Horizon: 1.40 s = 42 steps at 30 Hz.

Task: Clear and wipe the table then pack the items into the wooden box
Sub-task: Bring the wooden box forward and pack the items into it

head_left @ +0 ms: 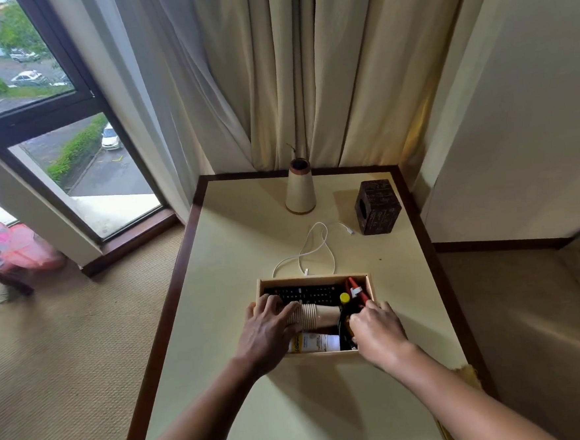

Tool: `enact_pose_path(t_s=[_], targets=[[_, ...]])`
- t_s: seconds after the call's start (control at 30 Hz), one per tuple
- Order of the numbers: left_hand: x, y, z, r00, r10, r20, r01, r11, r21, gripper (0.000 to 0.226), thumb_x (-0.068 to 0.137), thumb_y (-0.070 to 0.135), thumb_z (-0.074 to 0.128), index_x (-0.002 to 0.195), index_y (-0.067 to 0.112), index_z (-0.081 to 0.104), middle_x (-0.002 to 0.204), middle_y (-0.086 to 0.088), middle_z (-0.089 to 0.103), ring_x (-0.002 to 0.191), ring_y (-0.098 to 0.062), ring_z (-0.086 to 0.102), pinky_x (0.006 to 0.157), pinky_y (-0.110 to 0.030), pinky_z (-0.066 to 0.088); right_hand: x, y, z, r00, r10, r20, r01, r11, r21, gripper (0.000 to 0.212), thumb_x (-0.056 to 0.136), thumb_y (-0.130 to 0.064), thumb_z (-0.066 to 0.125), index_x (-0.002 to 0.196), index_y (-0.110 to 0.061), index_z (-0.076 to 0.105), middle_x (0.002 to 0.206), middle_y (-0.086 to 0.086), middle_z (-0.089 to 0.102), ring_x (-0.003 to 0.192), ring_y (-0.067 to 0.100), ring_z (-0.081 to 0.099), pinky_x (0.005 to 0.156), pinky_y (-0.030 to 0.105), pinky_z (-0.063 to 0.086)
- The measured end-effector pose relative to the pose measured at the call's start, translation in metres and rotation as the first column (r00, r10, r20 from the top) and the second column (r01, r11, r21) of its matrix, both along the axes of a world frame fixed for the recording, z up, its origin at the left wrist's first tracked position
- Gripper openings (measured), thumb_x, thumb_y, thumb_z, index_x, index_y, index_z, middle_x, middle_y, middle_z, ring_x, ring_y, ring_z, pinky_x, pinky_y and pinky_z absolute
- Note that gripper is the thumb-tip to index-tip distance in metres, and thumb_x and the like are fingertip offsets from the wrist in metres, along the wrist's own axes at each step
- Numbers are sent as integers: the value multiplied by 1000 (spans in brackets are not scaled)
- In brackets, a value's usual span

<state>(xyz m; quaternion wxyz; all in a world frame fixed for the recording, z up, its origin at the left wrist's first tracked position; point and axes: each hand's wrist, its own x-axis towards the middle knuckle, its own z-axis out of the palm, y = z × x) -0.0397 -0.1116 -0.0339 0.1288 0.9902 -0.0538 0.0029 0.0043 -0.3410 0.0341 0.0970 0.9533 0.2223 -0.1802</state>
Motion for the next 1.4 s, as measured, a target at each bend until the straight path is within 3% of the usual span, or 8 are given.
enact_pose_path(t_s=[0.17, 0.3, 0.47, 0.67, 0.87, 1.07, 1.27, 1.4], targets=[[1, 0, 4, 1000, 29, -9, -29, 999, 14, 56, 93, 54, 44, 144, 31, 49, 143, -15, 50, 136, -36, 43, 107, -55, 42, 9, 0, 7, 999, -54, 4, 53, 988, 146, 12, 97, -19, 54, 89, -20, 63, 106, 9, 70, 112, 29, 58, 95, 43, 36], [5, -3, 7, 987, 163, -1, -163, 985, -50, 61, 93, 43, 40, 151, 22, 40, 151, -17, 36, 143, -41, 34, 111, -55, 37, 10, 8, 1, 983, -166, -73, 181, 897, 403, 33, 93, -44, 66, 91, -11, 71, 90, 10, 69, 82, 29, 66, 69, 34, 50], [11, -8, 2, 921, 352, -165, -378, 911, -167, 84, 95, 65, 15, 164, 18, 6, 170, -19, 5, 157, -33, 9, 124, -48, 16, -2, 7, -19, 965, -223, -139, 258, 905, 338, 13, 87, -7, 61, 77, -8, 69, 79, 13, 71, 74, 31, 70, 62, 33, 56], [21, -8, 2, 890, 402, -217, -449, 857, -252, 79, 105, 54, 32, 163, 15, -5, 172, -12, 7, 158, -22, 12, 121, -40, 26, 12, 3, -15, 949, -243, -202, 306, 866, 395, 17, 85, -4, 57, 79, -8, 73, 71, 6, 67, 67, 26, 65, 61, 29, 54], [25, -13, 1, 886, 415, -206, -457, 857, -237, 78, 105, 55, 30, 163, 16, -3, 170, -13, 11, 154, -26, 25, 113, -40, 39, 71, 29, 15, 953, -300, -32, 262, 769, 583, 18, 93, -22, 57, 90, -20, 75, 87, 1, 72, 78, 25, 67, 67, 34, 57], [26, -14, 1, 898, 399, -183, -431, 881, -196, 77, 107, 53, 29, 163, 13, -5, 170, -13, 6, 156, -24, 16, 114, -34, 36, 144, 78, -29, 866, -389, -315, 493, 768, 408, 20, 83, -32, 61, 74, -14, 62, 84, 3, 68, 75, 26, 67, 65, 31, 56], [27, -13, 0, 889, 406, -210, -444, 877, -184, 77, 106, 53, 30, 163, 15, -6, 167, -12, 9, 154, -24, 21, 109, -35, 40, 167, 110, -61, 804, -407, -432, 517, 839, 172, 62, 77, -59, 74, 117, -15, 58, 102, 6, 61, 88, 25, 63, 74, 30, 50], [28, -12, -4, 883, 413, -224, -455, 871, -185, 77, 105, 53, 32, 163, 15, -3, 165, -12, 13, 148, -27, 32, 106, -38, 44, 169, 117, -72, 819, -414, -396, 500, 855, 140, 52, 76, -42, 74, 118, -13, 61, 117, 7, 67, 103, 28, 67, 75, 30, 49]])
